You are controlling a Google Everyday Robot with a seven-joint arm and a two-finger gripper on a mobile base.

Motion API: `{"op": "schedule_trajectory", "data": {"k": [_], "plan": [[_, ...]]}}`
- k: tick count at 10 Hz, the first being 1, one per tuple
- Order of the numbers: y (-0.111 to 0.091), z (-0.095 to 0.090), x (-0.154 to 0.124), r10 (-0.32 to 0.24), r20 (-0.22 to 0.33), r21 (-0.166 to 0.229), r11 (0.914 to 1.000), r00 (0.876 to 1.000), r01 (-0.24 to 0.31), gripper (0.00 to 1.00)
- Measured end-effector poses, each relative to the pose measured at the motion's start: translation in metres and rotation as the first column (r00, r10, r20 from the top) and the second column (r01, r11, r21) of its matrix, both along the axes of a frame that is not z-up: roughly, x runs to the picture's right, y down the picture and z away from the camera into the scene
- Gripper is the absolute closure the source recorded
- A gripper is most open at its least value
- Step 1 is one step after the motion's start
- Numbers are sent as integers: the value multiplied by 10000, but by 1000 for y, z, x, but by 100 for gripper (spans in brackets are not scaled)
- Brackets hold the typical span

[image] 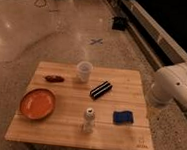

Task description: Move the arm in a circular motion

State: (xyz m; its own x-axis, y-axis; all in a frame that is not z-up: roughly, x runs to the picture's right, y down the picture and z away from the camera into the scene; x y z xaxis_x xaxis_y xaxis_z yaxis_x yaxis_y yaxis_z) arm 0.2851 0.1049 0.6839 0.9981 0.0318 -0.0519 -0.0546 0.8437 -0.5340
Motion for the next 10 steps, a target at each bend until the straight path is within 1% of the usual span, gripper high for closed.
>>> {"op": "schedule_trajectory", "data": {"k": [1, 3, 4, 6, 7, 8, 10], "plan": [[0, 0, 0, -3, 3, 0, 10000, 10000, 3, 36], [0, 1, -2, 16, -14, -5, 10000, 10000, -16, 56], [0, -1, -4, -13, 4, -1, 10000, 10000, 13, 59], [0, -1, 0, 17, -16, -2, 10000, 10000, -17, 59], [-4, 7, 5, 19, -13, 9, 10000, 10000, -19, 59], [-9, 11, 3, 8, 0, 15, 10000, 10000, -8, 59], [-12, 13, 0, 2, -7, 9, 10000, 10000, -2, 59]]}}
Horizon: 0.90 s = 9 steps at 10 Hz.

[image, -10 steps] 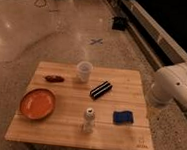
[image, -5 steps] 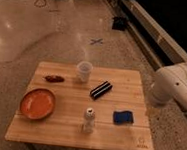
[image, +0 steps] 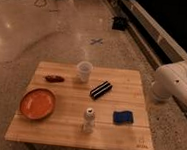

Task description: Move the arm in a circular motion

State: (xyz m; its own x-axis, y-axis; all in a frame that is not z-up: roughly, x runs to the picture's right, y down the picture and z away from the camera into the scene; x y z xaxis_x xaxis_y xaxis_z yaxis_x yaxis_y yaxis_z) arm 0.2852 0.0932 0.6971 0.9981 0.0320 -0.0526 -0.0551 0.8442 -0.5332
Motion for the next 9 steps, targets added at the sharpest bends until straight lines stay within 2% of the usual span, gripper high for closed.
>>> {"op": "schedule_trajectory", "data": {"k": [2, 3, 6, 8, 9], "plan": [[8, -5, 3, 17, -40, -47, 10000, 10000, -17, 59], [5, -5, 2, 10, -17, -9, 10000, 10000, -10, 59], [5, -1, -14, -8, -5, -28, 10000, 10000, 8, 59], [7, -6, 0, 13, -45, -25, 10000, 10000, -13, 59], [4, -5, -1, -49, -40, -14, 10000, 10000, 49, 59]]}}
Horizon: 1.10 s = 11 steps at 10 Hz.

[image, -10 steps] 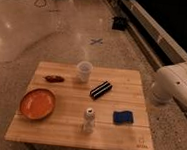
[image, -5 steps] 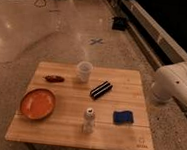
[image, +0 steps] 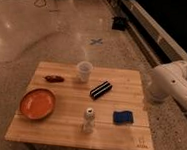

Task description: Move the arm in a circular motion

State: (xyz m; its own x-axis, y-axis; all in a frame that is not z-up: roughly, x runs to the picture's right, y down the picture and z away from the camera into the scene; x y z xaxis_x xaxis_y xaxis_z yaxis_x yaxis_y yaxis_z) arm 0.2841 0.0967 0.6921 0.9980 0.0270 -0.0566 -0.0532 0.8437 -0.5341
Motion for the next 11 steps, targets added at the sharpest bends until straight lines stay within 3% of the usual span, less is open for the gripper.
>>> {"op": "schedule_trajectory", "data": {"k": [2, 5, 8, 11], "plan": [[-8, 12, -23, -698, 284, -25, 9976, 9972, 699, 59], [-14, 9, -37, -476, 178, -39, 9989, 9987, 477, 59], [-14, 9, -13, -500, 184, -23, 9987, 9986, 500, 59], [-23, 13, -35, -465, 197, 11, 9989, 9987, 465, 59]]}}
